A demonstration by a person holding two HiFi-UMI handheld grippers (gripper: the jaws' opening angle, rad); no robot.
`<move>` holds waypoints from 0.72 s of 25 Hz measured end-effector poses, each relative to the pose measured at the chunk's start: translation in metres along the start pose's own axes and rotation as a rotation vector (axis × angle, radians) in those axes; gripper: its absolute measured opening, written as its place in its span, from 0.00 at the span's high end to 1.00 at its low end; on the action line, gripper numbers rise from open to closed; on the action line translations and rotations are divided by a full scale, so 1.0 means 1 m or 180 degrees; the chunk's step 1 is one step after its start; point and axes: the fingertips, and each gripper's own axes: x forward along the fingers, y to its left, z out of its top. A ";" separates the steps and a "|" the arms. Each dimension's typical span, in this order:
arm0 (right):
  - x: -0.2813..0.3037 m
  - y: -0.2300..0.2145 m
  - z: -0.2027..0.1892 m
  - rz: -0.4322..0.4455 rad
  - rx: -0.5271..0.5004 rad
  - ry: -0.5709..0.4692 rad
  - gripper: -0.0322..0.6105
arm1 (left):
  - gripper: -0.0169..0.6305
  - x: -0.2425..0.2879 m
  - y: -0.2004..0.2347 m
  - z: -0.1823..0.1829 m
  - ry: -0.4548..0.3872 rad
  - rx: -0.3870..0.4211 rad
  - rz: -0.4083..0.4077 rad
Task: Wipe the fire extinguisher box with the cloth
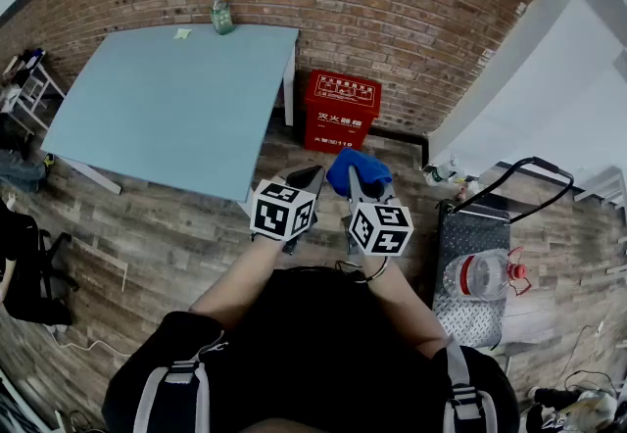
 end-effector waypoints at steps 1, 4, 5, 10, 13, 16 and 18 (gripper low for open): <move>0.000 0.001 0.001 0.0005 0.0003 -0.0002 0.88 | 0.98 0.000 0.001 0.000 -0.0003 -0.0001 -0.0005; 0.001 0.006 0.000 0.0016 0.0011 -0.0006 0.88 | 0.98 -0.001 0.003 -0.003 0.0016 -0.0001 -0.0019; 0.001 0.007 -0.001 0.0016 0.0013 0.0002 0.88 | 0.98 0.000 0.004 -0.006 0.0035 -0.0009 -0.0026; 0.010 0.002 -0.010 0.0039 0.0019 0.0105 0.88 | 0.98 0.016 0.008 -0.016 0.0114 -0.0111 -0.0055; 0.025 -0.008 -0.009 0.0104 0.0058 0.0133 0.88 | 0.98 0.033 0.012 -0.014 0.0131 -0.0145 -0.0034; 0.050 -0.023 -0.004 0.0167 0.0060 0.0137 0.88 | 0.98 0.052 0.022 -0.009 0.0133 -0.0165 0.0022; 0.067 -0.031 0.000 0.0220 0.0072 0.0162 0.88 | 0.98 0.064 0.033 -0.004 0.0144 -0.0209 0.0083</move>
